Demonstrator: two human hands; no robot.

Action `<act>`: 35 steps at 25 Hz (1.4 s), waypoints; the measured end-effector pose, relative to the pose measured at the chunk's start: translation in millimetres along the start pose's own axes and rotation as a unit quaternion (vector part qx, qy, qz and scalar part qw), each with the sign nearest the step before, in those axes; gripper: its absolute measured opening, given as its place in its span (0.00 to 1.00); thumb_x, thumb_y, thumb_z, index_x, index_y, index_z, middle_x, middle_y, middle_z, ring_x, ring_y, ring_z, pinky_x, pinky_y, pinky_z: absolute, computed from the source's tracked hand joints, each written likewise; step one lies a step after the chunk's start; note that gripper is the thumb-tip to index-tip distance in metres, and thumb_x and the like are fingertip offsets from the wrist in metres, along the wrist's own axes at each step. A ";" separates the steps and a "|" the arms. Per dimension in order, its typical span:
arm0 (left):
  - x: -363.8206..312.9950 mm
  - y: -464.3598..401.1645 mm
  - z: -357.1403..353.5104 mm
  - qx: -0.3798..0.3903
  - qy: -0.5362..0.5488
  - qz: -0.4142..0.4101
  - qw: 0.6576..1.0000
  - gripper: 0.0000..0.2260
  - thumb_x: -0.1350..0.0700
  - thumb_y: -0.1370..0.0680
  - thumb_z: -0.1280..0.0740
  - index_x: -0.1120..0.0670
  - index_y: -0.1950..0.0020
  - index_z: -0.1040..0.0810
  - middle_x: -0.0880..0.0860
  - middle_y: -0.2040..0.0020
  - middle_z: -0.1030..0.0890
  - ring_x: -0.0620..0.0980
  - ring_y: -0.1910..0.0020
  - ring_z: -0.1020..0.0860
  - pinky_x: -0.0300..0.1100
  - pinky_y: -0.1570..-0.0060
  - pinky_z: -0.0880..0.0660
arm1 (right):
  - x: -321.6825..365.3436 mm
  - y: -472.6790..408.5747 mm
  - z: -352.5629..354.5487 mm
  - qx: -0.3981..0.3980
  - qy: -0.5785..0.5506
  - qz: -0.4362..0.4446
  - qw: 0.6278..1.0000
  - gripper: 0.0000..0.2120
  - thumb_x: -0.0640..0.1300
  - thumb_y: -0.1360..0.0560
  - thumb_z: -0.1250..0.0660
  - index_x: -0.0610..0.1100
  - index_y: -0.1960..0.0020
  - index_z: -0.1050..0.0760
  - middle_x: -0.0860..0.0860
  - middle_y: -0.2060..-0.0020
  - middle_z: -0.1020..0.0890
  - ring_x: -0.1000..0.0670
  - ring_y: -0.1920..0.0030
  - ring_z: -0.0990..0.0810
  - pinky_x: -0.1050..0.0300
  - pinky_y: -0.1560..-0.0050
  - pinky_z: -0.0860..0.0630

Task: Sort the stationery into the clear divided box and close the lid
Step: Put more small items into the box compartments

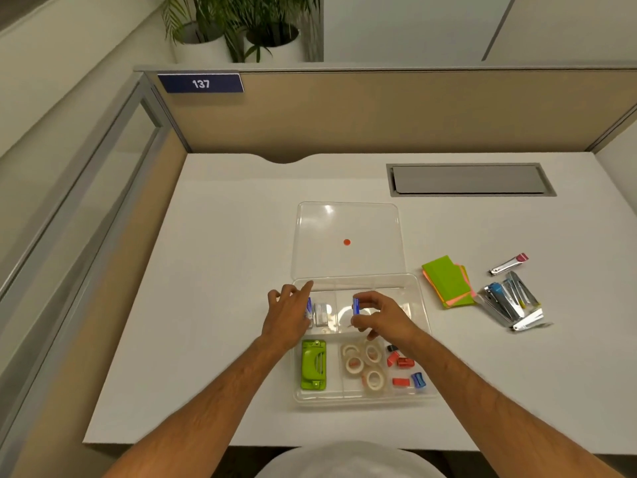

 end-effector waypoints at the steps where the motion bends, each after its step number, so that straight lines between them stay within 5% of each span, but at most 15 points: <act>1: -0.9 -2.6 -2.2 0.007 -0.011 -0.005 1.000 0.36 0.53 0.25 0.28 0.46 0.22 0.43 0.55 0.32 0.30 0.55 0.34 0.37 0.48 0.35 0.36 | 0.8 -1.3 -0.8 -0.003 0.010 -0.002 1.000 0.22 0.40 0.33 0.24 0.49 0.40 0.24 0.52 0.46 0.19 0.49 0.62 0.17 0.55 0.66 0.22; 7: -0.1 -7.8 -12.7 0.033 -0.016 -0.020 0.999 0.37 0.52 0.25 0.27 0.46 0.22 0.44 0.56 0.29 0.32 0.57 0.31 0.39 0.50 0.34 0.36 | 16.8 -13.6 -16.8 -0.008 0.125 0.024 0.992 0.25 0.45 0.33 0.24 0.51 0.37 0.25 0.55 0.45 0.19 0.52 0.59 0.17 0.60 0.66 0.24; 11: 0.3 -7.8 -9.9 0.020 -0.022 -0.043 0.999 0.32 0.52 0.23 0.30 0.48 0.23 0.41 0.56 0.30 0.30 0.55 0.33 0.41 0.52 0.33 0.37 | 33.4 -25.7 -39.3 0.019 0.242 0.069 0.968 0.26 0.48 0.31 0.25 0.50 0.34 0.25 0.52 0.43 0.18 0.55 0.52 0.20 0.57 0.48 0.23; 14: -1.2 -6.5 -8.9 0.012 -0.046 -0.065 0.997 0.27 0.50 0.22 0.32 0.48 0.24 0.37 0.54 0.29 0.28 0.54 0.29 0.40 0.55 0.30 0.46 | 41.0 -32.9 -56.2 0.046 0.308 0.102 0.945 0.26 0.48 0.30 0.26 0.49 0.33 0.26 0.51 0.42 0.19 0.58 0.53 0.21 0.56 0.42 0.25; 17: -4.2 -5.2 -13.0 0.016 -0.089 -0.080 0.993 0.26 0.50 0.21 0.34 0.48 0.24 0.37 0.51 0.29 0.27 0.52 0.25 0.40 0.56 0.30 0.57 | 34.7 -41.4 -62.9 0.051 0.417 0.093 0.903 0.33 0.52 0.28 0.28 0.49 0.26 0.35 0.50 0.33 0.24 0.49 0.37 0.26 0.50 0.35 0.29; 21: -4.3 -1.5 -6.2 0.000 -0.066 -0.077 0.995 0.24 0.48 0.20 0.35 0.48 0.25 0.36 0.49 0.27 0.30 0.50 0.24 0.43 0.54 0.29 0.57 | 31.9 -49.7 -71.8 0.044 0.503 0.115 0.855 0.39 0.56 0.28 0.30 0.51 0.23 0.44 0.49 0.36 0.23 0.46 0.38 0.30 0.49 0.44 0.25; 26: 0.1 13.4 8.7 -0.052 -0.008 -0.062 0.997 0.24 0.45 0.21 0.35 0.49 0.26 0.33 0.50 0.28 0.30 0.50 0.25 0.38 0.50 0.27 0.46 | 26.3 -62.6 -84.9 0.017 0.576 0.139 0.805 0.24 0.58 0.29 0.29 0.48 0.37 0.28 0.48 0.44 0.19 0.47 0.43 0.28 0.52 0.46 0.27; 29: -0.8 23.0 16.5 -0.075 0.057 -0.062 0.994 0.24 0.48 0.22 0.32 0.53 0.28 0.30 0.53 0.28 0.29 0.53 0.27 0.34 0.49 0.27 0.43 | 18.0 -68.0 -89.8 0.005 0.613 0.145 0.777 0.22 0.58 0.29 0.30 0.47 0.41 0.26 0.48 0.45 0.19 0.46 0.42 0.29 0.51 0.44 0.29; 35: -2.3 21.7 12.7 -0.069 0.095 -0.054 0.992 0.27 0.47 0.22 0.32 0.52 0.25 0.34 0.52 0.25 0.33 0.52 0.24 0.39 0.44 0.27 0.46 | 28.3 -61.8 -74.8 -0.013 0.559 0.170 0.811 0.31 0.62 0.29 0.30 0.49 0.31 0.30 0.50 0.37 0.22 0.46 0.38 0.30 0.49 0.41 0.30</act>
Point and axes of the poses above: each hand's wrist, its own y-axis away from the middle knuckle, its own z-axis out of the back of the hand, x = y × z, the point moved 8 cm from there along -y, towards the middle knuckle
